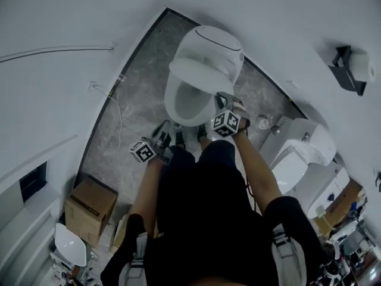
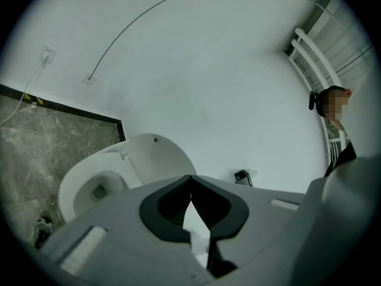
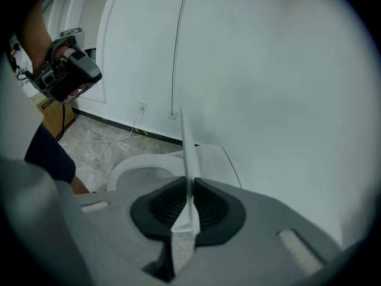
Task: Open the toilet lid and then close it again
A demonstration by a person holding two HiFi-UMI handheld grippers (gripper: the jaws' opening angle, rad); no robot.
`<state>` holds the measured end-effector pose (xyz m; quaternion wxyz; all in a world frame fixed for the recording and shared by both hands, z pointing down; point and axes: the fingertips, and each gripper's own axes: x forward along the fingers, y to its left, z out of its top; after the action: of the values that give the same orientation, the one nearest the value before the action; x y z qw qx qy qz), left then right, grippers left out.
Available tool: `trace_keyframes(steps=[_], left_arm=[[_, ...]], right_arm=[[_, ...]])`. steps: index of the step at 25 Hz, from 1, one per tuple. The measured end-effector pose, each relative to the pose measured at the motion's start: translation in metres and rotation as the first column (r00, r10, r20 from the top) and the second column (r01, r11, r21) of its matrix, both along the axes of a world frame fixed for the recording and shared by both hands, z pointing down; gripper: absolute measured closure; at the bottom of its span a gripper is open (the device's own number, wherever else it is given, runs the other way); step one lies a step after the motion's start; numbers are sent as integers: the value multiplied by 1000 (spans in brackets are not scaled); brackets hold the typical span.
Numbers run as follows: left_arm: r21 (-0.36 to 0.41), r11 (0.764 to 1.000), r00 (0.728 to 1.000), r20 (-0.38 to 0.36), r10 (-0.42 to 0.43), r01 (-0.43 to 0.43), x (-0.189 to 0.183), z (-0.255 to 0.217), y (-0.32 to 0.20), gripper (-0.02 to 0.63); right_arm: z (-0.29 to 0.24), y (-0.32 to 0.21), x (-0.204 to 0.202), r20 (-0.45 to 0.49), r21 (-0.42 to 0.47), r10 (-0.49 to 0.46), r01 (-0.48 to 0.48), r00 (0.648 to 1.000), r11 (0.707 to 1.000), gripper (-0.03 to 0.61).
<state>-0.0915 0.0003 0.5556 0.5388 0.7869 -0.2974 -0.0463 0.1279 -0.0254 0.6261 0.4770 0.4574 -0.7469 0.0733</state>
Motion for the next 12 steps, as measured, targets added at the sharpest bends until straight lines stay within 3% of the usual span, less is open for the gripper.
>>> trace_keyframes(steps=[7, 12], left_arm=[[68, 996, 998, -27, -51, 53, -7, -19, -12, 603], [126, 990, 998, 30, -64, 60, -10, -39, -13, 603]], right_arm=[[-9, -17, 17, -33, -5, -19, 19, 999, 1000, 551], [-14, -31, 27, -5, -30, -16, 16, 1000, 999, 552]])
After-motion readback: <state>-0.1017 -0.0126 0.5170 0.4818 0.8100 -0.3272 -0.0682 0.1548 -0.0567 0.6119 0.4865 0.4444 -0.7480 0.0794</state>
